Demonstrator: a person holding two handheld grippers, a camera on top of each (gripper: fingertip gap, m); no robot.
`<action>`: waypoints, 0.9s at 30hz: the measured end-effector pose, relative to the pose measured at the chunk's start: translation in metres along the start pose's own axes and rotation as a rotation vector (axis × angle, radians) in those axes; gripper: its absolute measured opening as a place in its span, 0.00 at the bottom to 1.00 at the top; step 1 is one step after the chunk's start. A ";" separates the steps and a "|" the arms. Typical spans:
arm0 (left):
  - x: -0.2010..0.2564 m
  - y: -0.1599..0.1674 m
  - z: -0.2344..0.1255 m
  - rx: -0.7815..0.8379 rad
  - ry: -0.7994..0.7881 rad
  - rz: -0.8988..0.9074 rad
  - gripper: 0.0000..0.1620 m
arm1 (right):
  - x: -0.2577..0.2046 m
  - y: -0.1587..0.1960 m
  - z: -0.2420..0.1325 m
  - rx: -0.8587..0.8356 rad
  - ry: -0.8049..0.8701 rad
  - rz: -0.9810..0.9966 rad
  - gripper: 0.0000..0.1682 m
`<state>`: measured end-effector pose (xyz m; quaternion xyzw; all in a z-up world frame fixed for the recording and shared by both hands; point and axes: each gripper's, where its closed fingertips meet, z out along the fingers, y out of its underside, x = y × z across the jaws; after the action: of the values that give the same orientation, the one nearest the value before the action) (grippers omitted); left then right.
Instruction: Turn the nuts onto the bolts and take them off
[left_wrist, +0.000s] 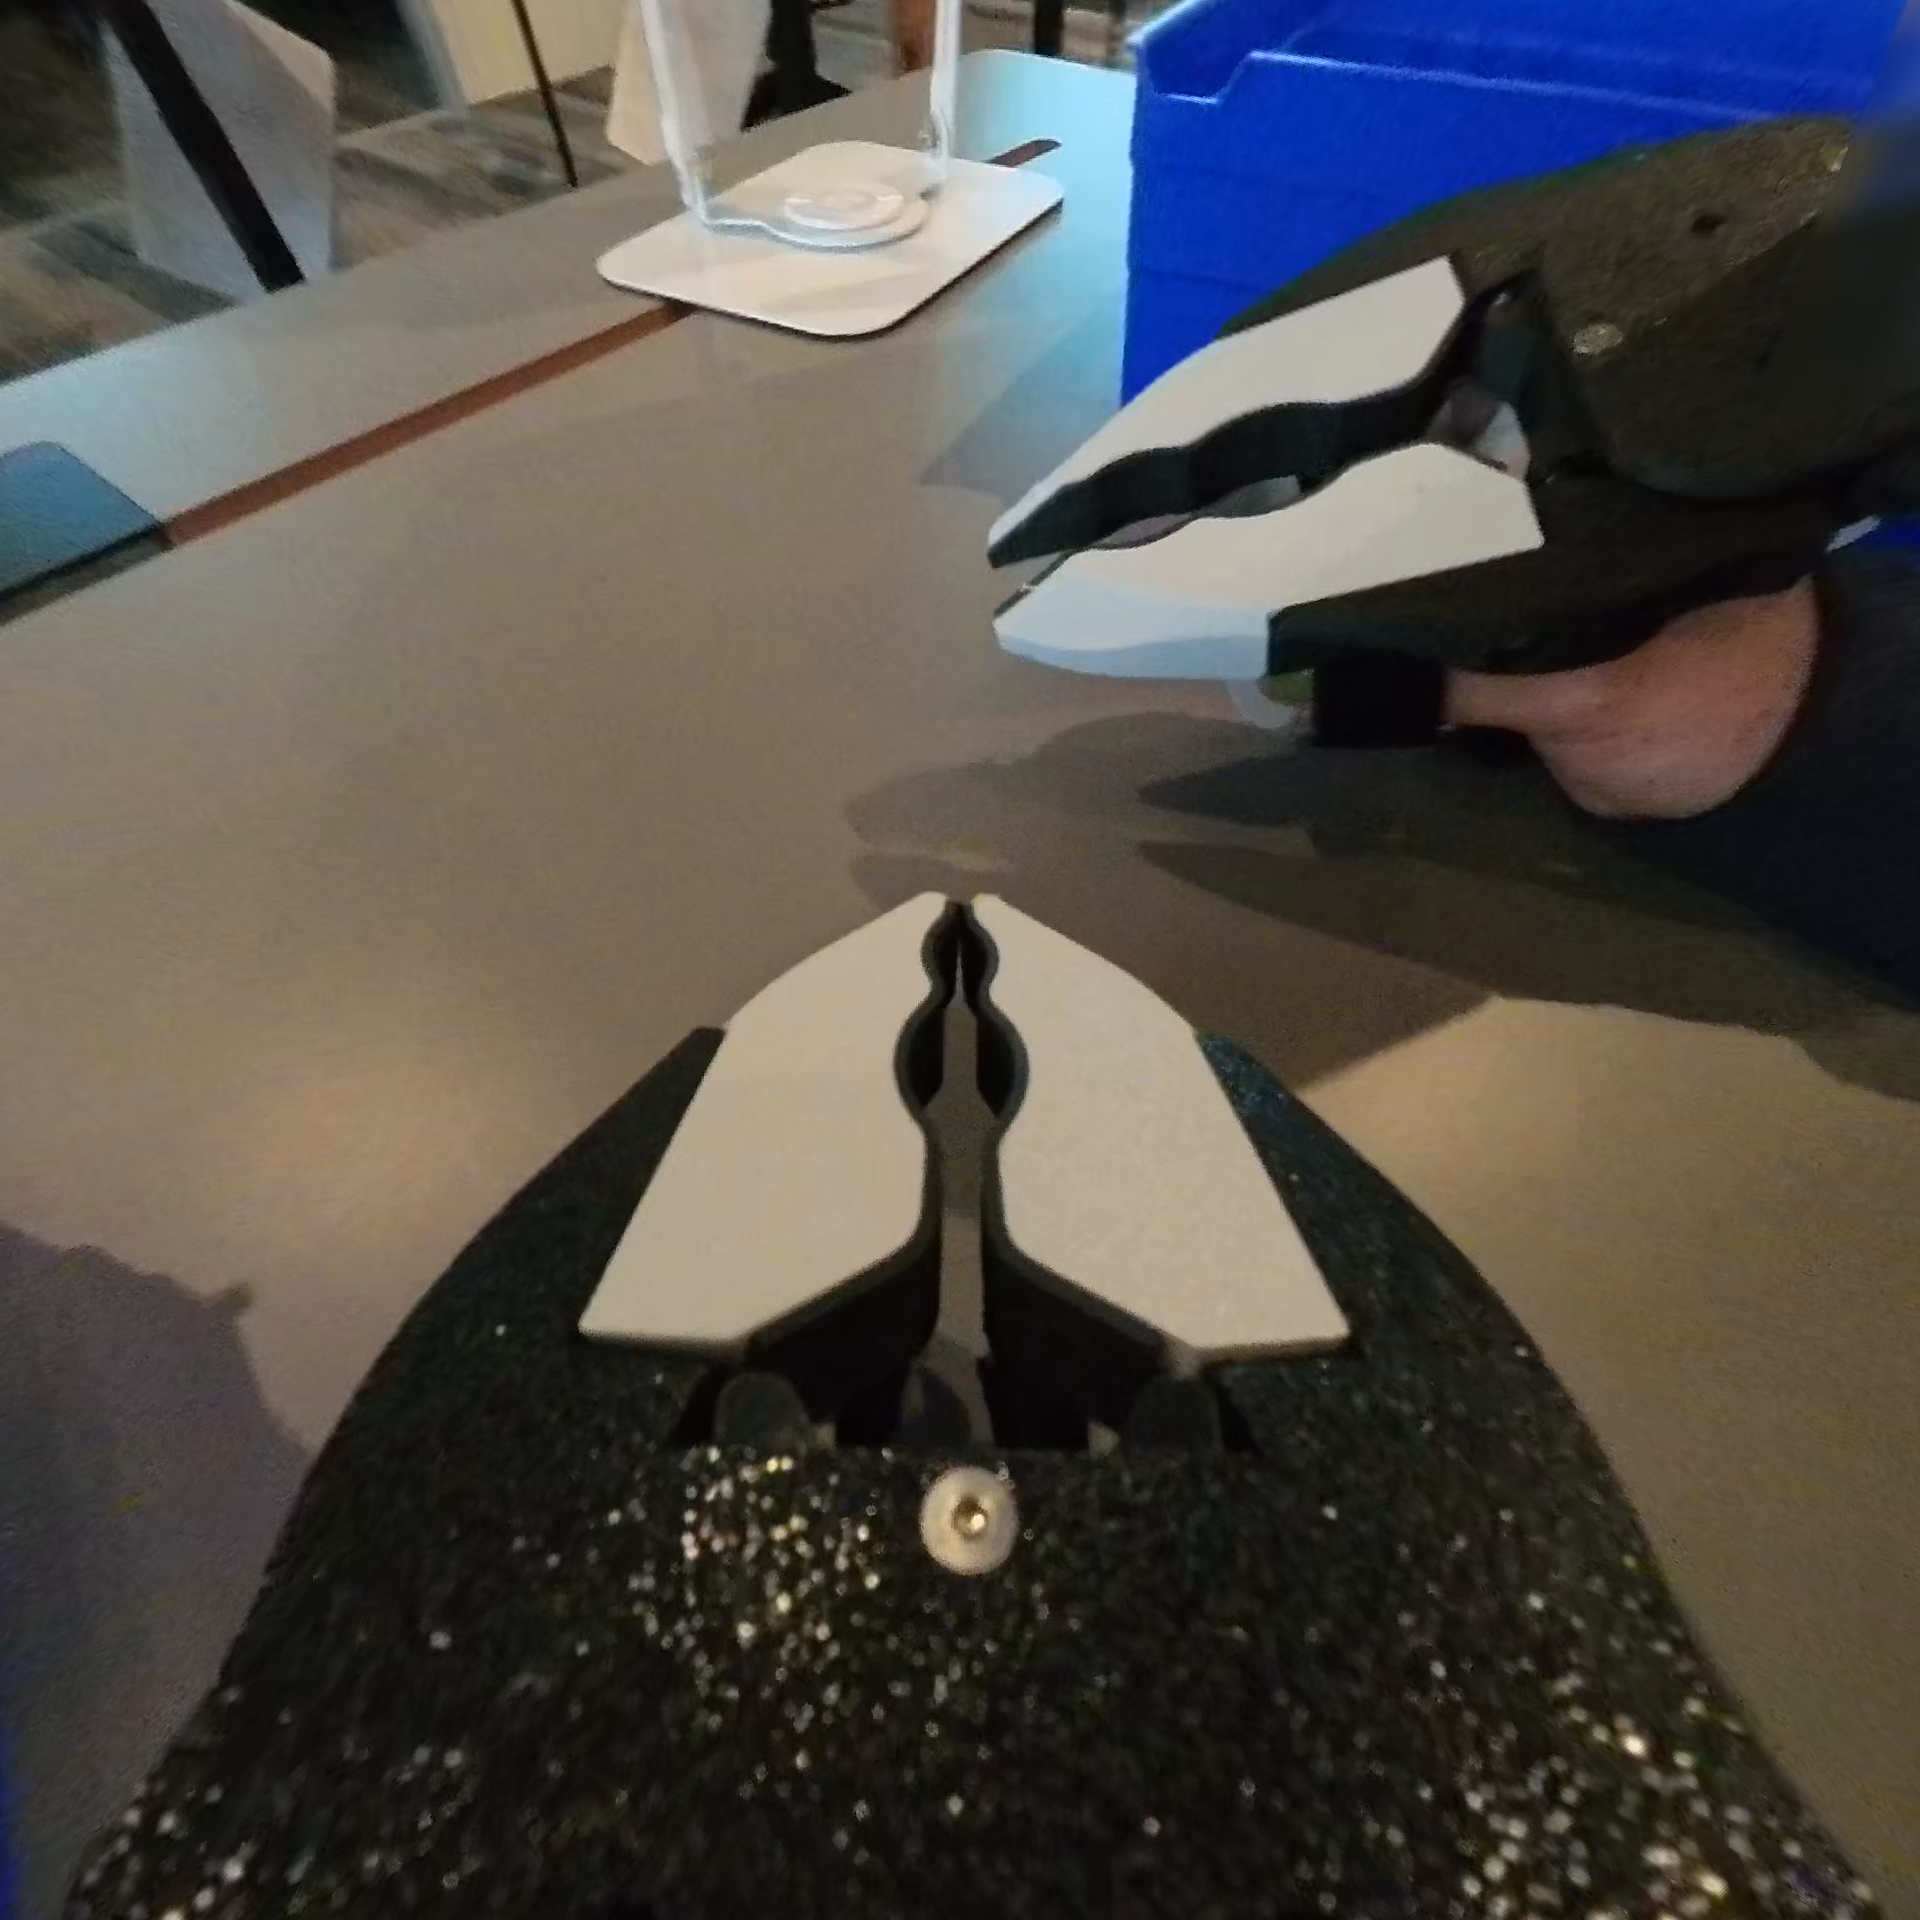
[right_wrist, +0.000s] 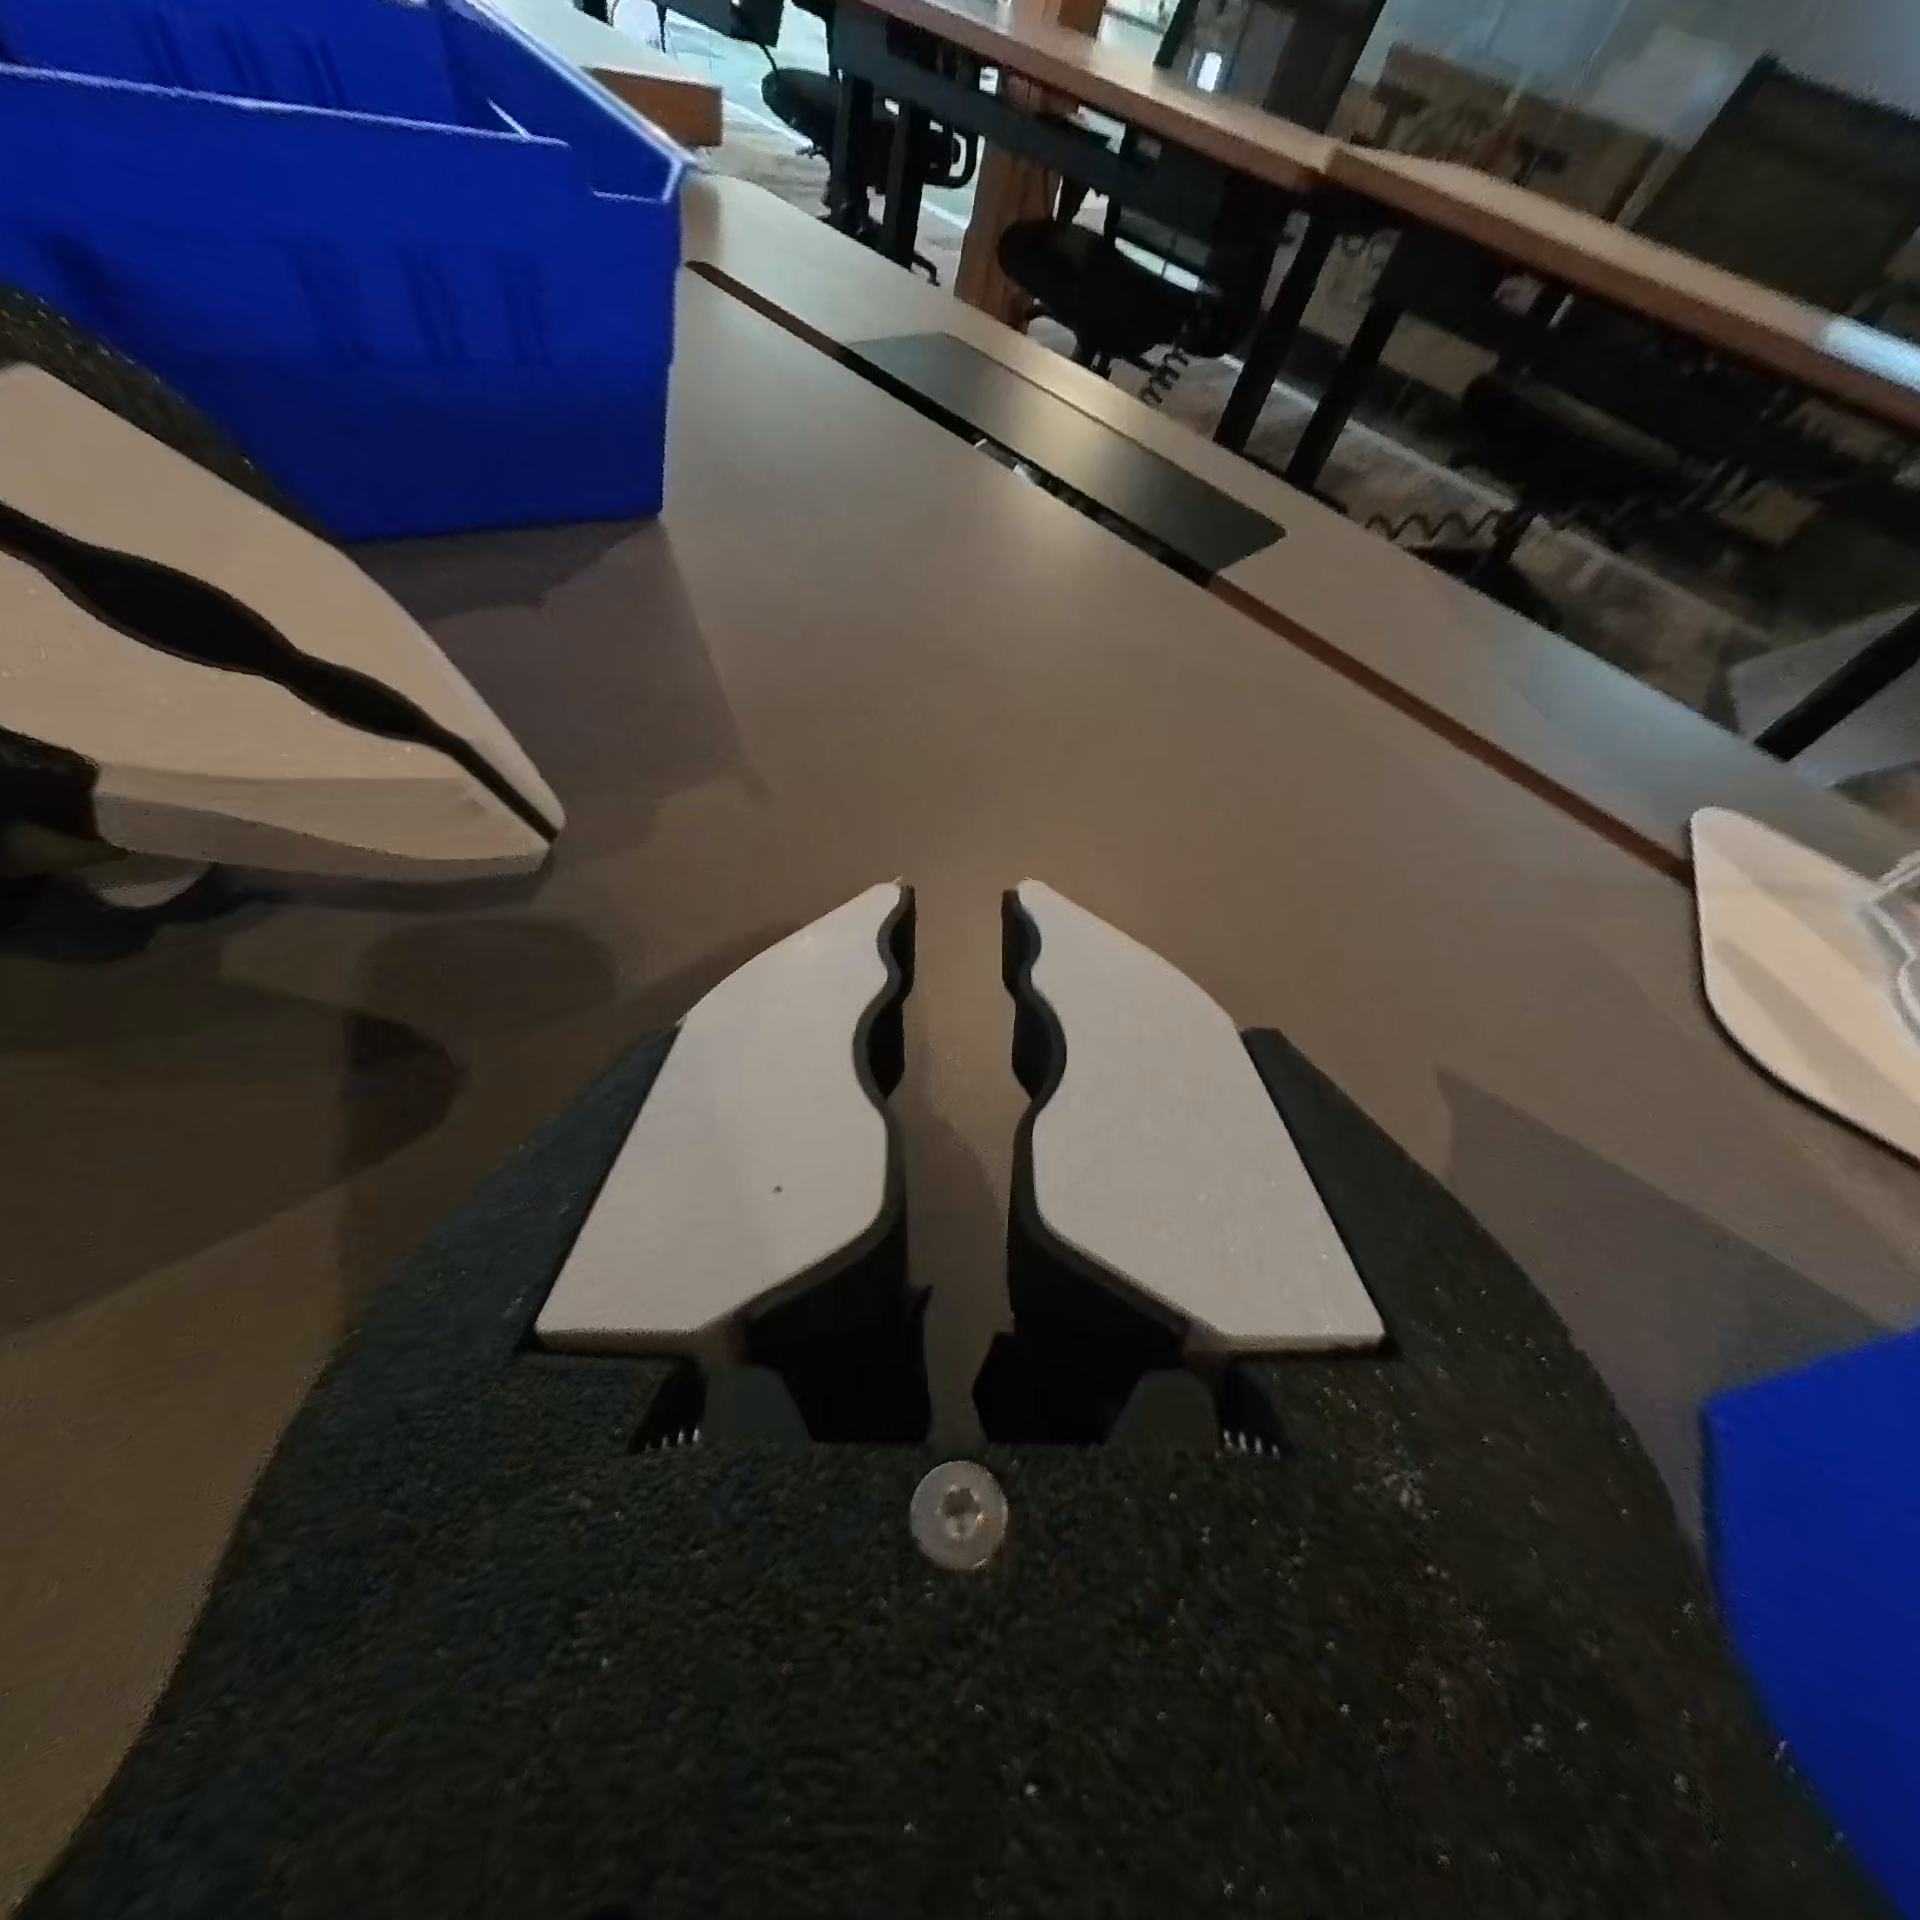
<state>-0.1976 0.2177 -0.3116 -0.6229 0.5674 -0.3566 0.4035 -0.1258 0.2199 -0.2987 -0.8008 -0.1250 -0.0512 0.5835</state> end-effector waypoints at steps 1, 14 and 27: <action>-0.001 -0.001 -0.001 0.009 -0.022 0.019 0.00 | 0.000 -0.001 0.000 0.009 0.007 -0.013 0.09; -0.002 -0.015 -0.016 0.147 -0.079 0.059 0.00 | 0.004 -0.015 -0.005 0.124 0.031 0.000 0.10; 0.022 -0.080 -0.110 0.355 -0.045 0.177 0.00 | -0.003 -0.015 -0.004 0.124 0.009 -0.051 0.10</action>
<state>-0.2614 0.1879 -0.1931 -0.4976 0.5389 -0.4002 0.5493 -0.1328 0.2196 -0.2838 -0.7595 -0.1454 -0.0620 0.6310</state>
